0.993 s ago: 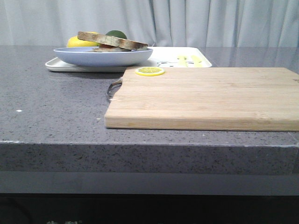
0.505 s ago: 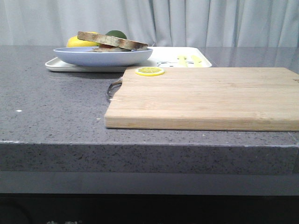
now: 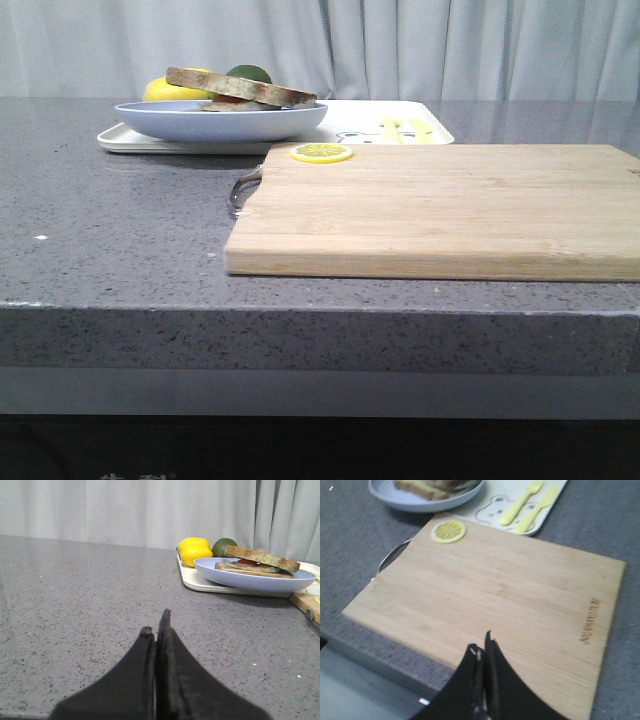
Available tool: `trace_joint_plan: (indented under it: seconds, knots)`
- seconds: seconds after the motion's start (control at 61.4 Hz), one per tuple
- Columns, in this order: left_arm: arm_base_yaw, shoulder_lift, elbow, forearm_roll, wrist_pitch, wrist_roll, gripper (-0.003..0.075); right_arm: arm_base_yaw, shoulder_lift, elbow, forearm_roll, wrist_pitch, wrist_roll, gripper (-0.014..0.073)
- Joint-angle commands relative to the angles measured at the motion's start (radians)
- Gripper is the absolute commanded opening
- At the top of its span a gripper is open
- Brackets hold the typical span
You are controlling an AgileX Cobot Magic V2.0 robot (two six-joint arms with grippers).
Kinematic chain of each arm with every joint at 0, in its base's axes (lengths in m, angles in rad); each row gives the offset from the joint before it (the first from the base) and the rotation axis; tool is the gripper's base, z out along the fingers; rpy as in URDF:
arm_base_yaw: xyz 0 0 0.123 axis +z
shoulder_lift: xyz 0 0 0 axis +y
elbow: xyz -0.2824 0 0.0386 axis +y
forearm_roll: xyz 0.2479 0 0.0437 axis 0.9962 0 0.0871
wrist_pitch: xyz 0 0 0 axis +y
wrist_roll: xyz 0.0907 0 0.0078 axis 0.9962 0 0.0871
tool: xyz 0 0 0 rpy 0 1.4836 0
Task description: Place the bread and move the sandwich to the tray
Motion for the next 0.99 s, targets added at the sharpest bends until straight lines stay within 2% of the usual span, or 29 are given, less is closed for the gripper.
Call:
trace_joint_plan:
  seconds: [0.0, 0.26, 0.472, 0.733, 0.977]
  knots:
    - [0.001, -0.021, 0.002, -0.011, -0.076, -0.011, -0.0020, -0.068, -0.091, 0.065, -0.004, -0.171, -0.006, -0.0066]
    - [0.001, -0.021, 0.002, -0.011, -0.076, -0.011, -0.0020, -0.189, -0.392, 0.399, 0.020, -0.449, -0.006, -0.0066]
    - [0.001, -0.021, 0.002, -0.011, -0.076, -0.011, -0.0020, -0.211, -0.570, 0.594, 0.020, -0.532, -0.006, -0.0066]
    - [0.001, -0.021, 0.002, -0.011, -0.076, -0.011, -0.0020, -0.222, -0.615, 0.743, 0.024, -0.668, -0.005, -0.0066]
    - [0.001, -0.021, 0.002, -0.011, -0.076, -0.011, -0.0020, -0.234, -0.616, 0.741, 0.024, -0.649, -0.005, -0.0066]
